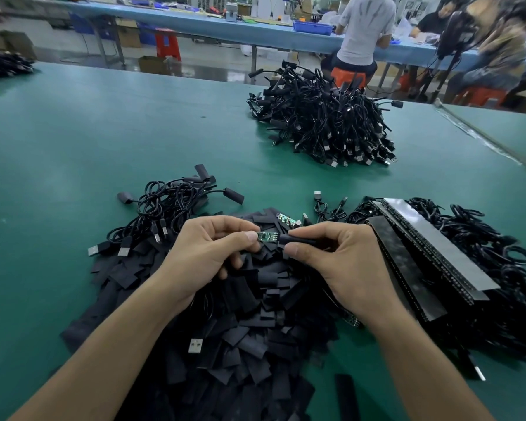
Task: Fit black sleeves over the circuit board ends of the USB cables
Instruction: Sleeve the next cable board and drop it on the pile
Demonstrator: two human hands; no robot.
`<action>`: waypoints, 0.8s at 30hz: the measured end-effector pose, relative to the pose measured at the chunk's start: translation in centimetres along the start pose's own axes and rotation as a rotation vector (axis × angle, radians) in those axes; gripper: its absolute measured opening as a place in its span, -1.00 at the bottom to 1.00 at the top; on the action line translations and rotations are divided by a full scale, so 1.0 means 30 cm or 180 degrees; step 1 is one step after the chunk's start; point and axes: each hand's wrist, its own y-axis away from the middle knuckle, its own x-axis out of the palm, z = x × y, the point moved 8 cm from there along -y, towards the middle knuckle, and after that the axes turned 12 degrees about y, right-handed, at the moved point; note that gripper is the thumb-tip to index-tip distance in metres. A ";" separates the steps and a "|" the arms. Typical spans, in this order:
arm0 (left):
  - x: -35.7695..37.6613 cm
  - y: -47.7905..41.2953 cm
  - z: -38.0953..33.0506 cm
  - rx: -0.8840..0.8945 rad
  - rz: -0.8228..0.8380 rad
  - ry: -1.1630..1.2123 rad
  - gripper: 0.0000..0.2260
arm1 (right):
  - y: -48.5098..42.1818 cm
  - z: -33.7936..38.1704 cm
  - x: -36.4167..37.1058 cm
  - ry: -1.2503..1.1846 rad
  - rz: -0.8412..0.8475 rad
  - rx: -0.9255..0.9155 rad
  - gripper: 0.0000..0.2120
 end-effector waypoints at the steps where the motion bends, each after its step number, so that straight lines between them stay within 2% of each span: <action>1: 0.000 0.000 0.001 -0.0006 0.0010 -0.0001 -0.92 | -0.001 -0.002 0.000 -0.0046 -0.0003 0.0009 -0.80; 10: 0.004 0.004 0.004 -0.0065 0.0096 -0.0071 -0.89 | -0.001 -0.011 0.000 -0.0054 0.0020 0.0013 -0.75; 18: 0.006 0.005 0.007 -0.0095 0.0065 -0.0099 -0.97 | 0.003 -0.009 0.012 0.0025 0.0219 0.0059 -0.77; 21: 0.013 0.009 0.006 -0.0114 0.0112 -0.0124 -0.95 | 0.002 -0.016 0.005 0.0091 0.0086 0.0122 -0.78; 24: 0.012 0.010 0.004 -0.0144 0.0156 -0.0075 -0.91 | 0.005 -0.009 0.010 0.0093 0.0186 0.0094 -0.80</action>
